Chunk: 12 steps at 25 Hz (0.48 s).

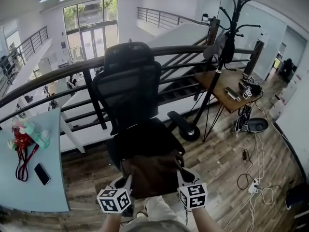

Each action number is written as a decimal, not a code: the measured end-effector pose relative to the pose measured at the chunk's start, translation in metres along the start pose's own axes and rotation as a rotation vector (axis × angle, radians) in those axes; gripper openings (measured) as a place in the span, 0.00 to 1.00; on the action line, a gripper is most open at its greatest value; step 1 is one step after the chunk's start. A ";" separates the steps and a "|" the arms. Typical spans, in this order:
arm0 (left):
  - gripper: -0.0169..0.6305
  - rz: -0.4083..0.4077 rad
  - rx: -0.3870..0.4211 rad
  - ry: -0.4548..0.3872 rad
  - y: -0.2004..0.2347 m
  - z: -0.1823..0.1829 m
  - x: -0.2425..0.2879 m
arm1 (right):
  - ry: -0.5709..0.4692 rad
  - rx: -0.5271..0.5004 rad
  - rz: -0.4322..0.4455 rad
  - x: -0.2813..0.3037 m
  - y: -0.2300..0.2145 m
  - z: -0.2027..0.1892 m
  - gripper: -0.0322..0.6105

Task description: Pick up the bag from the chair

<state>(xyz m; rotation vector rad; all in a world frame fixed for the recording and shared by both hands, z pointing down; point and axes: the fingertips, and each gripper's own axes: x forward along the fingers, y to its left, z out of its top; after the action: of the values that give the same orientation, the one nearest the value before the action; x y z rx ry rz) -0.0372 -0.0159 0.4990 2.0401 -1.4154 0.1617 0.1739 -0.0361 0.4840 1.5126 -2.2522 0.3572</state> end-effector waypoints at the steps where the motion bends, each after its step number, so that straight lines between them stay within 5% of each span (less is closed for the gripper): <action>1: 0.04 -0.002 0.000 -0.002 -0.002 0.000 -0.004 | -0.004 0.000 0.004 -0.003 0.002 0.001 0.08; 12: 0.04 -0.013 -0.012 -0.029 -0.007 -0.004 -0.041 | -0.045 -0.013 0.045 -0.033 0.023 0.008 0.08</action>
<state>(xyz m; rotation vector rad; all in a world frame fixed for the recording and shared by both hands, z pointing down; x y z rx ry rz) -0.0472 0.0204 0.4806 2.0491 -1.4172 0.1185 0.1620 -0.0035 0.4616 1.4801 -2.3216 0.3243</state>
